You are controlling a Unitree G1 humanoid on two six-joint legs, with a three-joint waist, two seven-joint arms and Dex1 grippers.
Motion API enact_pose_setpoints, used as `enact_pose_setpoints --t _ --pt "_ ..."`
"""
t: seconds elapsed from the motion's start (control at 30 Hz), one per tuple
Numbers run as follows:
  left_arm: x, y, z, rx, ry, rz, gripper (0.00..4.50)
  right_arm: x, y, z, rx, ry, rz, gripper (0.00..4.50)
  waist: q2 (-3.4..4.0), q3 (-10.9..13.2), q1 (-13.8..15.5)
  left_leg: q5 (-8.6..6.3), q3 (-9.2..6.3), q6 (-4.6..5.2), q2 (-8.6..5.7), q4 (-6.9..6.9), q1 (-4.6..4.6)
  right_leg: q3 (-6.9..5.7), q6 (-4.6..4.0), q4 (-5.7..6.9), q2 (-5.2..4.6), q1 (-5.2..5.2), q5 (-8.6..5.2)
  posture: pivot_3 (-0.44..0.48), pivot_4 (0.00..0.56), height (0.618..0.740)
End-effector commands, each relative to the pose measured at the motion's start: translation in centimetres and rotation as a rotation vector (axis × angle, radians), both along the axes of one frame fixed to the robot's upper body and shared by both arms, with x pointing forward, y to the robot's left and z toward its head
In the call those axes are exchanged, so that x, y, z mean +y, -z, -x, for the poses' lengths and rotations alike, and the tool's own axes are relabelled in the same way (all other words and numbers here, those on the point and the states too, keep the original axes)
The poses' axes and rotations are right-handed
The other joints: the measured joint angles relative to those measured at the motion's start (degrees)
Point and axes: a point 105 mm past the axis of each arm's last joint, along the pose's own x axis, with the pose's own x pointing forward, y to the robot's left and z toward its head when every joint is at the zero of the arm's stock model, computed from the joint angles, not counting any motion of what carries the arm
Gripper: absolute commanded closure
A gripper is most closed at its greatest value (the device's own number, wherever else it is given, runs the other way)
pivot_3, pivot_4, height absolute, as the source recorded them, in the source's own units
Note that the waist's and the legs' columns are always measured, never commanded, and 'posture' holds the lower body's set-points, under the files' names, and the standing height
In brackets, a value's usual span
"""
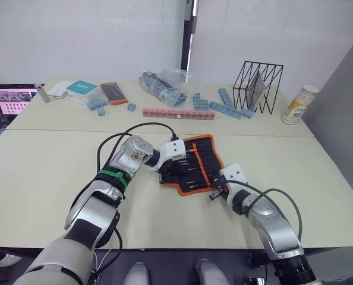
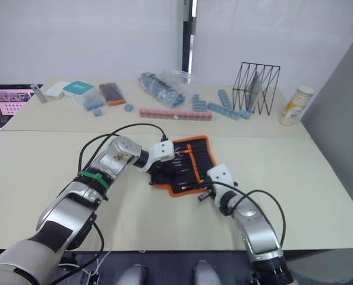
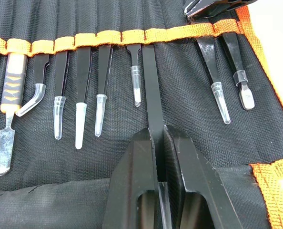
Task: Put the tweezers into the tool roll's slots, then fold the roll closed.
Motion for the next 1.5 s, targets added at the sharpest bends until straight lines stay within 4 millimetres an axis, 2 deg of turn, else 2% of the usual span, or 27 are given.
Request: enact_pose_setpoints --t 0.03,0.27,0.47,0.8,1.2,1.4,1.5 --pt "-0.7 -0.7 0.5 -0.011 0.078 -0.026 4.47 0.1 1.2 0.4 0.051 0.001 0.013 4.50 0.00 0.0 0.0 0.00 0.00 0.00 0.00 0.00 0.00 0.00 0.00 0.00 0.00 0.00 0.00 0.000 0.150 0.737" --pt "0.1 -0.5 0.4 -0.013 0.054 -0.035 4.47 0.6 1.2 0.1 0.051 -0.013 0.011 4.50 0.00 0.0 -0.2 0.00 -0.01 0.00 0.00 -0.01 0.01 0.00 0.00 0.01 0.00 0.00 0.00 0.000 0.150 0.737" --pt "-0.2 -0.6 0.2 -0.021 0.038 -0.013 4.47 0.8 1.2 -0.1 0.050 -0.021 0.012 4.50 0.01 0.0 -0.1 0.00 -0.01 0.00 0.00 0.00 0.04 0.00 0.00 0.06 0.01 0.01 0.00 0.000 0.150 0.737" --pt "-1.9 -1.1 -0.1 -0.038 0.036 0.028 4.47 0.7 1.5 0.2 0.063 -0.022 0.016 4.50 0.01 0.0 0.1 0.00 -0.02 0.00 0.00 0.05 0.04 0.00 0.03 0.05 0.00 0.05 0.01 0.000 0.150 0.737" --pt "-3.9 -0.7 0.7 -0.012 0.108 0.042 4.47 0.7 2.0 0.7 0.083 -0.026 0.019 4.50 0.02 0.0 0.4 0.00 -0.09 0.00 -0.05 0.15 0.00 0.00 0.05 0.05 0.00 0.10 0.01 0.000 0.150 0.737" --pt "-4.1 -0.8 -0.2 -0.059 0.067 0.054 4.47 0.7 2.2 0.8 0.090 -0.023 0.021 4.50 0.02 0.0 0.2 -0.01 -0.09 0.01 -0.05 0.11 0.01 0.00 0.07 0.05 0.00 0.10 -0.01 0.000 0.150 0.737" --pt "-5.1 -1.0 -0.3 -0.073 0.054 0.086 4.47 0.8 2.4 0.9 0.098 -0.031 0.031 4.50 0.02 0.0 0.2 -0.01 -0.09 0.01 -0.06 0.13 0.00 0.00 0.09 0.05 0.00 0.11 0.00 0.000 0.150 0.737"
